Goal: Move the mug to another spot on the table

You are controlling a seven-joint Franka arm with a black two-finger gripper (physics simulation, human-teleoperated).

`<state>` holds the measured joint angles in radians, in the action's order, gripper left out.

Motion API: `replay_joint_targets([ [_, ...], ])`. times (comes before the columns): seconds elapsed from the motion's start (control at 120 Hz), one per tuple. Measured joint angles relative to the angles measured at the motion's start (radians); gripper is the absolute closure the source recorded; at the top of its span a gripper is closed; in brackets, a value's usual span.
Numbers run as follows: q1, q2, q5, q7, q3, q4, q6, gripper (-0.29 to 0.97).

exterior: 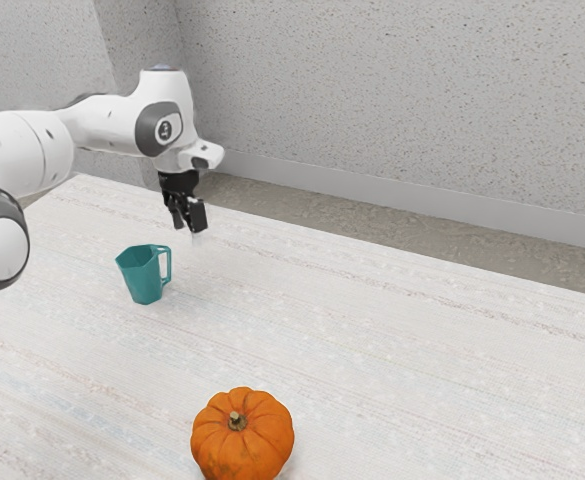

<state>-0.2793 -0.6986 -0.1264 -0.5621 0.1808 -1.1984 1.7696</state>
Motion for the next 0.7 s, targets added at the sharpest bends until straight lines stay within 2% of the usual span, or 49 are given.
replay_joint_targets([
  [0.375,-0.083,-0.072,-0.011,-0.132,0.000,0.016,0.057,0.03],
  [0.7,-0.096,-0.116,-0.010,-0.180,-0.013,0.032,0.113,0.04],
])
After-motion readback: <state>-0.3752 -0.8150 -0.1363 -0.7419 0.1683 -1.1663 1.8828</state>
